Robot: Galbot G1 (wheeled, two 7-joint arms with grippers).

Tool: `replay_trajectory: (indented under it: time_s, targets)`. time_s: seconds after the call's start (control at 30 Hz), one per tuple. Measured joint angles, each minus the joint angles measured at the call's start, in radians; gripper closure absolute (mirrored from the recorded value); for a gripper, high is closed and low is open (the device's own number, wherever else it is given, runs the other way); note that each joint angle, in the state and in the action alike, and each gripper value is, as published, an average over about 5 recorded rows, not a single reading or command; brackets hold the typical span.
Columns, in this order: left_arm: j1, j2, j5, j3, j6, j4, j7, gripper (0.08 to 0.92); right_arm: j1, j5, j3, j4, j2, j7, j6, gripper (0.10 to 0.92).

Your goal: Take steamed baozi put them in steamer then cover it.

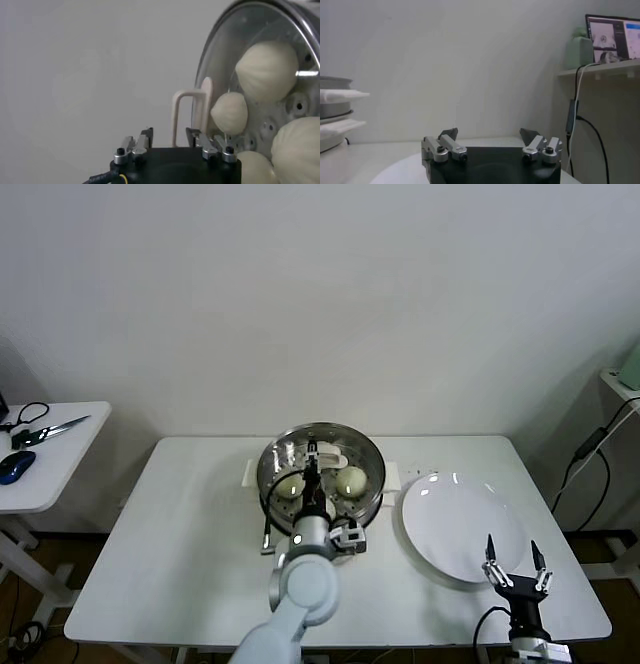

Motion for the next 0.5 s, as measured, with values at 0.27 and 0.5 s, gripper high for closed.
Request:
replay_trajectory:
  time_s: [0.27,0.5]
  targets:
    - [0.066,0.047,-0.115,0.002,-0.011,-0.134,-0.023,0.26,0.001,0.011,-0.018,0.022,-0.004,0.018,-0.041,0.203]
    - [0.175,0.078,-0.33,-0.063,-0.118,-0.244,-0.111,0.178,0.003,0.018,-0.031,0.047,-0.005,0.018,-0.073,0.203]
